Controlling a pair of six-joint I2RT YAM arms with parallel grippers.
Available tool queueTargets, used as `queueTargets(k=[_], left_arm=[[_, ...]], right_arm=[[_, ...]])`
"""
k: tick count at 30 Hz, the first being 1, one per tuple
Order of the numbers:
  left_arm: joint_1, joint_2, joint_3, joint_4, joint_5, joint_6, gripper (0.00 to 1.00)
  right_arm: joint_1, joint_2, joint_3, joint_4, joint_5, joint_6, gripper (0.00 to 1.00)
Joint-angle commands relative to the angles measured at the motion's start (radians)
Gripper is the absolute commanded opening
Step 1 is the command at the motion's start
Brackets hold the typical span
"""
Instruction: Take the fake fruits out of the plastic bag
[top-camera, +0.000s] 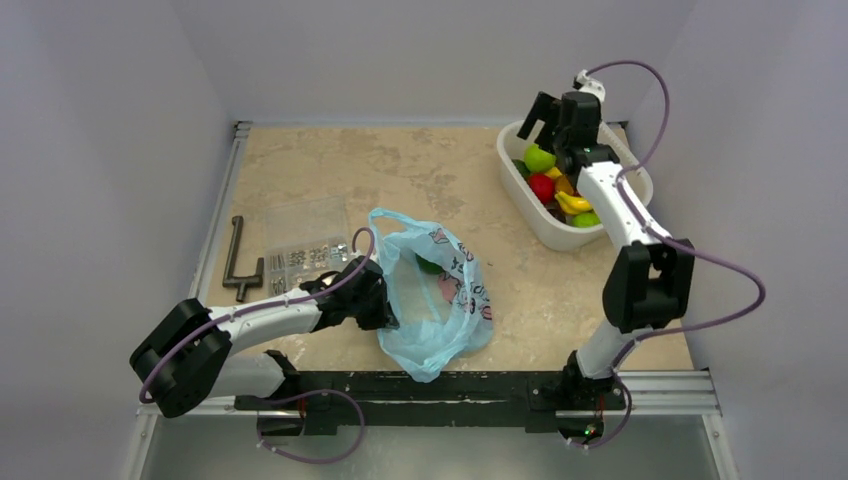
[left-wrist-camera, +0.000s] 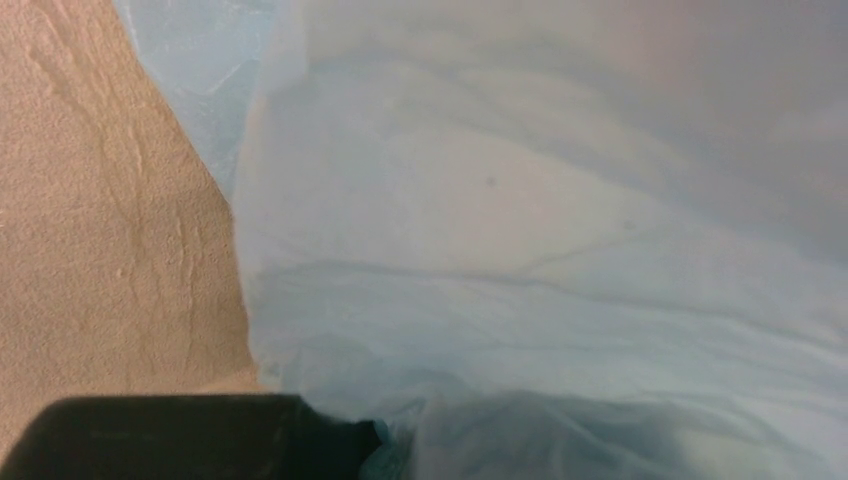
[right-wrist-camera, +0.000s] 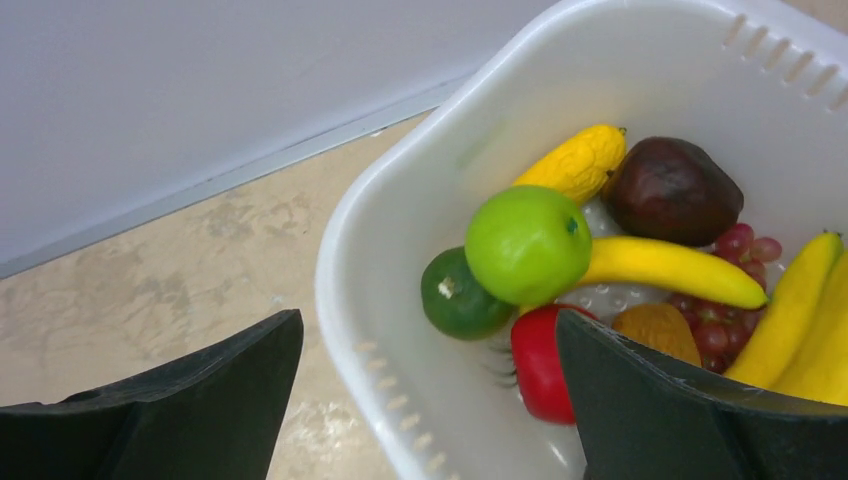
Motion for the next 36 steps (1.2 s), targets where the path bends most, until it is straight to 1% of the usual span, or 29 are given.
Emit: queueTargets(k=[1, 4, 8, 11, 15, 17, 20, 25, 27, 29, 32, 34, 36], left_arm=[[0.003, 0.0, 0.026, 0.031, 0.017, 0.01, 0.0], [0.003, -0.003, 0.02, 0.038, 0.017, 0.008, 0.0], [0.003, -0.004, 0.016, 0.045, 0.018, 0.005, 0.0], [0.003, -0.007, 0.016, 0.046, 0.017, 0.002, 0.0], [0.003, -0.004, 0.015, 0.054, 0.017, 0.0, 0.0], [0.003, -0.001, 0.015, 0.055, 0.018, 0.0, 0.0], [0.003, 0.001, 0.013, 0.058, 0.019, -0.001, 0.0], [0.003, -0.001, -0.001, 0.075, 0.018, -0.014, 0.0], [0.003, 0.0, -0.002, 0.081, 0.018, -0.014, 0.0], [0.003, 0.003, -0.003, 0.082, 0.019, -0.014, 0.0], [0.003, 0.001, -0.001, 0.083, 0.021, -0.014, 0.0], [0.003, -0.002, -0.001, 0.083, 0.021, -0.016, 0.0], [0.003, -0.009, -0.002, 0.08, 0.022, -0.018, 0.0]], right_arm=[[0.02, -0.168, -0.16, 0.054, -0.08, 0.041, 0.98], [0.057, -0.256, -0.265, 0.089, -0.156, 0.045, 0.97], [0.166, -0.386, -0.384, 0.095, -0.167, 0.027, 0.95], [0.233, -0.505, -0.49, 0.099, -0.186, 0.033, 0.88], [0.26, -0.645, -0.722, 0.189, -0.299, 0.055, 0.76], [0.28, -0.71, -0.8, 0.2, -0.336, 0.052, 0.73], [0.344, -0.817, -0.874, 0.16, -0.353, 0.045, 0.72], [0.51, -1.03, -0.989, 0.165, -0.369, 0.09, 0.69], [0.579, -1.106, -1.018, 0.177, -0.351, 0.105, 0.68], [0.639, -1.157, -1.025, 0.172, -0.3, 0.105, 0.68], [0.708, -1.129, -0.991, 0.179, -0.277, 0.074, 0.68], [0.75, -1.045, -0.953, 0.188, -0.284, 0.043, 0.67], [0.811, -0.945, -0.916, 0.203, -0.254, 0.017, 0.65]])
